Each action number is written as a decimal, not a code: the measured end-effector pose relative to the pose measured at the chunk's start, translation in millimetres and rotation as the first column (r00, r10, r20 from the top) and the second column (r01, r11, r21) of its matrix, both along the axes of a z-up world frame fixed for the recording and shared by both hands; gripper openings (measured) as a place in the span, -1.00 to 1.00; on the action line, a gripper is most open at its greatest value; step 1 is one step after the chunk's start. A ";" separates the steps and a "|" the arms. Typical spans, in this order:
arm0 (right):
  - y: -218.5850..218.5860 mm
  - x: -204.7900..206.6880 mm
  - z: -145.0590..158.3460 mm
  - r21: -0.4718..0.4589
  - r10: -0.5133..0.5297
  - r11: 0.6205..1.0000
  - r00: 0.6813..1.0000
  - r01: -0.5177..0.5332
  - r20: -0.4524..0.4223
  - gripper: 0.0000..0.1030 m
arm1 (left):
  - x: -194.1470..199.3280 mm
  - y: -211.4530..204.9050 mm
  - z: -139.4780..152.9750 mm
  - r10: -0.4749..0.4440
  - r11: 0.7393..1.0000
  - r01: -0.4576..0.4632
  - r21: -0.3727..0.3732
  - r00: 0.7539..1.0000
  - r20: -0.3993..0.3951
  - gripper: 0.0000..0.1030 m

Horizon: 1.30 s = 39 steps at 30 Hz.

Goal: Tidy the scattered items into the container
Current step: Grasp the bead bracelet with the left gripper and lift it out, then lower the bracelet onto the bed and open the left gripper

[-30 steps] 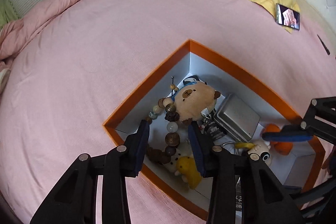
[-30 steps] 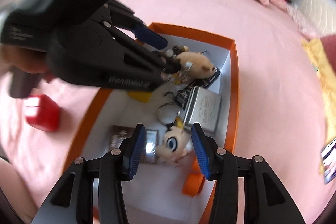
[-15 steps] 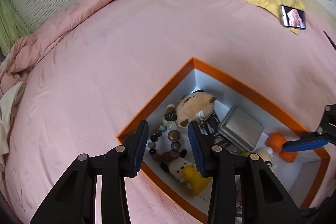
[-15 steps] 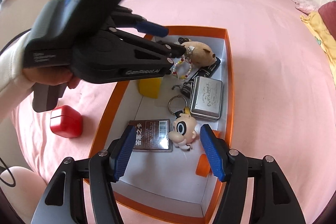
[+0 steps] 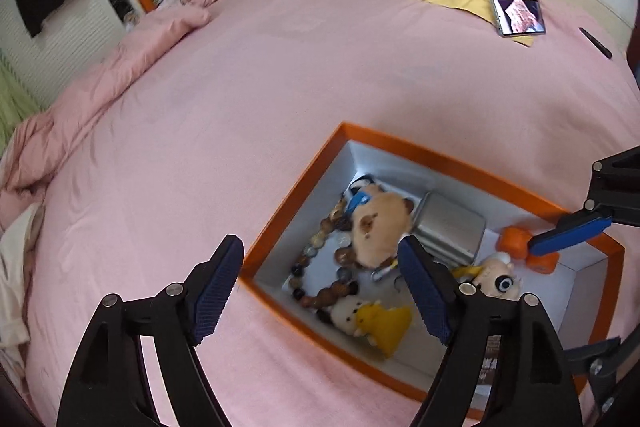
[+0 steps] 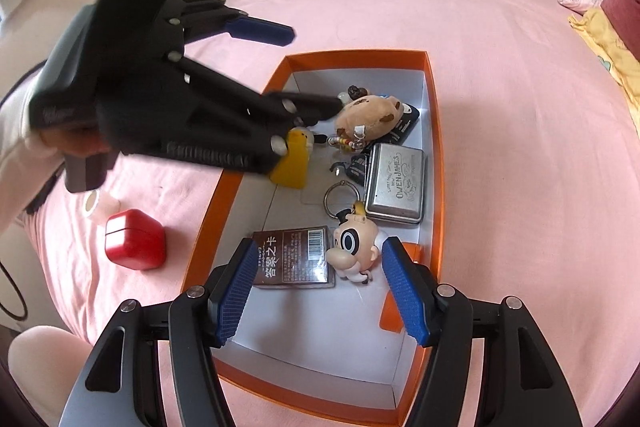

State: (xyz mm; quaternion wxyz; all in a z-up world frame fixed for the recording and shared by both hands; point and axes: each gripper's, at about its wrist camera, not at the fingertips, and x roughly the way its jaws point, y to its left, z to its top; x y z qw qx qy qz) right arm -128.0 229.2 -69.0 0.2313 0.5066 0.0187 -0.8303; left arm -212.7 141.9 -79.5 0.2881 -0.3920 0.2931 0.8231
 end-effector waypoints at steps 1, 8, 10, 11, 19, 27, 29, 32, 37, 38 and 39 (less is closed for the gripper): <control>0.3 -0.1 -0.1 -0.002 -0.002 1.000 1.000 0.002 0.001 0.25 | -1.1 6.1 -3.6 -0.006 1.000 0.006 -0.020 1.000 -0.003 0.55; 4.9 1.5 0.8 0.002 -0.025 1.000 1.000 0.025 0.011 0.27 | -9.4 32.9 -35.1 -0.054 0.990 0.057 -0.129 0.998 0.025 0.27; 6.8 3.3 3.0 -0.020 -0.027 0.999 1.000 0.027 0.009 0.27 | -14.2 24.1 -29.5 -0.015 0.999 0.018 -0.032 0.996 0.087 -0.27; 7.1 4.0 3.5 -0.022 -0.029 0.999 1.000 0.029 0.012 0.27 | -16.6 19.2 -26.5 0.002 1.000 -0.004 0.020 0.992 0.125 -0.37; 8.4 10.5 6.7 -0.007 -0.027 1.000 1.000 0.028 0.011 0.27 | -14.3 -43.8 8.7 0.085 0.952 -0.132 0.277 0.981 0.176 -0.74; 0.8 -7.1 -4.3 -0.008 -0.039 0.999 0.999 0.039 0.020 0.27 | -19.9 -38.7 8.4 0.055 0.972 -0.092 0.215 0.984 0.172 -0.73; -1.6 -8.6 -8.5 -0.008 -0.037 0.999 0.999 0.038 0.023 0.27 | -19.7 -37.2 10.0 0.059 0.967 -0.100 0.232 0.983 0.176 -0.74; -1.5 -10.7 -14.2 -0.004 -0.029 1.000 0.999 0.029 0.024 0.27 | -15.8 -42.4 18.6 0.064 0.957 -0.105 0.269 0.986 0.157 -0.74; -1.1 -9.2 -13.4 -0.003 -0.028 1.000 0.999 0.028 0.026 0.27 | -4.5 -77.4 52.8 0.107 0.906 -0.154 0.394 0.985 0.139 -0.74; -1.3 -8.8 -13.3 0.000 -0.028 1.000 0.999 0.028 0.027 0.27 | -2.7 -86.2 59.2 0.119 0.896 -0.166 0.413 0.983 0.137 -0.74; -1.5 -8.4 -13.2 0.003 -0.028 1.000 0.999 0.028 0.027 0.27 | -0.6 -95.2 65.0 0.132 0.887 -0.178 0.426 0.982 0.134 -0.74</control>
